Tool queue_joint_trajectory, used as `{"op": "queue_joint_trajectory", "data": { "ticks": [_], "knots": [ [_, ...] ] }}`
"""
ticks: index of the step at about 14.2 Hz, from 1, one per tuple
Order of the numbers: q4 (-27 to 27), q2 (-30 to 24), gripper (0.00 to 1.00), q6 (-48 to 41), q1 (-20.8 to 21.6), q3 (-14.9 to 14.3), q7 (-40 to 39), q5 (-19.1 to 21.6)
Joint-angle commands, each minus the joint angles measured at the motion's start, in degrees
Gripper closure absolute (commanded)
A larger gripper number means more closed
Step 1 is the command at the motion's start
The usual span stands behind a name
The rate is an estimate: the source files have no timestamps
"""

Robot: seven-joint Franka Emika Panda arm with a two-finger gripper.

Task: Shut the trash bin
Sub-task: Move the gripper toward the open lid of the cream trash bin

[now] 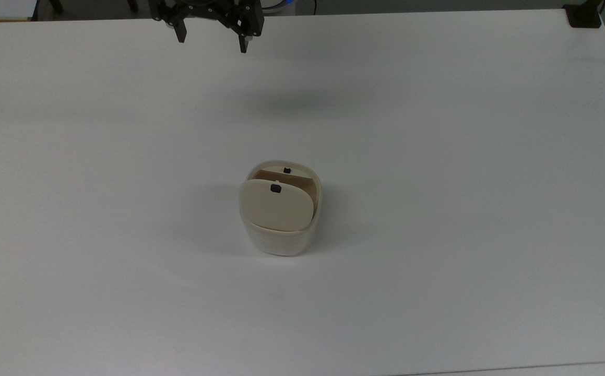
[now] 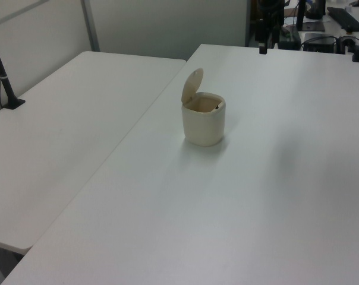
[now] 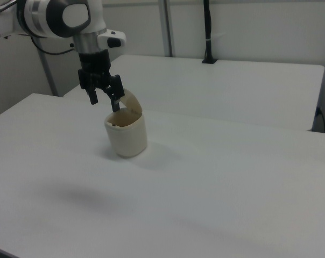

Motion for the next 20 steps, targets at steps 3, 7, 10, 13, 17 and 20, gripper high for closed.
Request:
{"op": "queue_joint_trajectory", "data": {
  "ticks": [3,7,10,13,17,20],
  "knots": [
    [-0.9,0.4,0.0,0.4,0.6,-0.3,-4.9,-0.7],
    [-0.9,0.4,0.0,0.4,0.6,-0.3,-5.1,-0.7],
    [-0.8,0.4,0.21,0.6,0.4,-0.4,-7.4,-0.2],
    [1.4,2.6,0.9,3.7,0.6,-0.5,-10.8,2.5],
    [2.6,6.8,1.0,17.6,1.0,-0.3,-6.5,6.4],
    [2.8,10.0,1.0,32.3,1.3,0.5,-2.2,8.3]
  ]
}}
